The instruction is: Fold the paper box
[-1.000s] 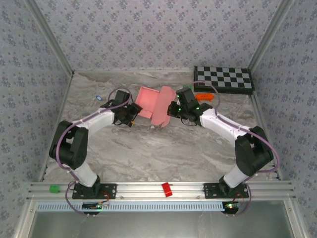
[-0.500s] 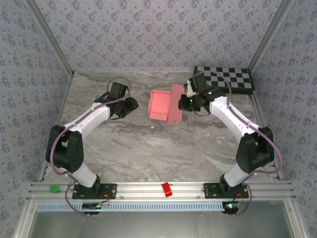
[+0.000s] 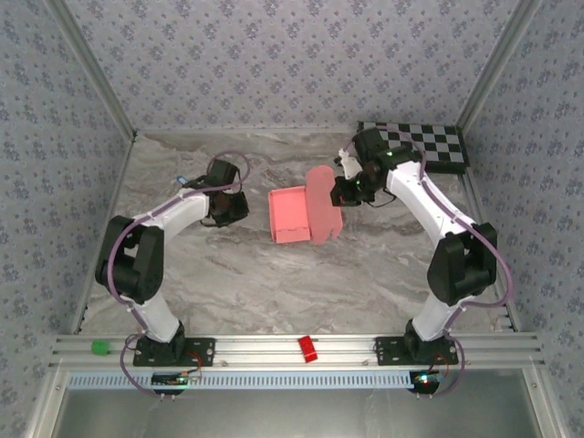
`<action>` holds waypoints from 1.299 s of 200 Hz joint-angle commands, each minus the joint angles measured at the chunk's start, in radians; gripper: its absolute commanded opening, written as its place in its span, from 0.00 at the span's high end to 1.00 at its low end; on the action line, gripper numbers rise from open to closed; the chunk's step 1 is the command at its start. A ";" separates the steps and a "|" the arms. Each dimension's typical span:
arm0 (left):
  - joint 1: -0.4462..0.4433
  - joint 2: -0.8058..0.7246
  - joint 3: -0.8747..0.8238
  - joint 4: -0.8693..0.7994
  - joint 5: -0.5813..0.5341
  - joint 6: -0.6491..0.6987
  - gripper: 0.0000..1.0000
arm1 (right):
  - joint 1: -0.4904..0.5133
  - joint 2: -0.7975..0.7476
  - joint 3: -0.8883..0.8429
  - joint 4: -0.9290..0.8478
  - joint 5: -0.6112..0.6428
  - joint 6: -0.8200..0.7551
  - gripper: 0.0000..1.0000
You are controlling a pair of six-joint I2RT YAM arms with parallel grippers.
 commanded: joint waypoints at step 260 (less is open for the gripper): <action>-0.076 -0.209 -0.088 -0.114 -0.135 0.058 0.79 | 0.050 0.260 0.581 -0.198 0.336 -0.115 0.50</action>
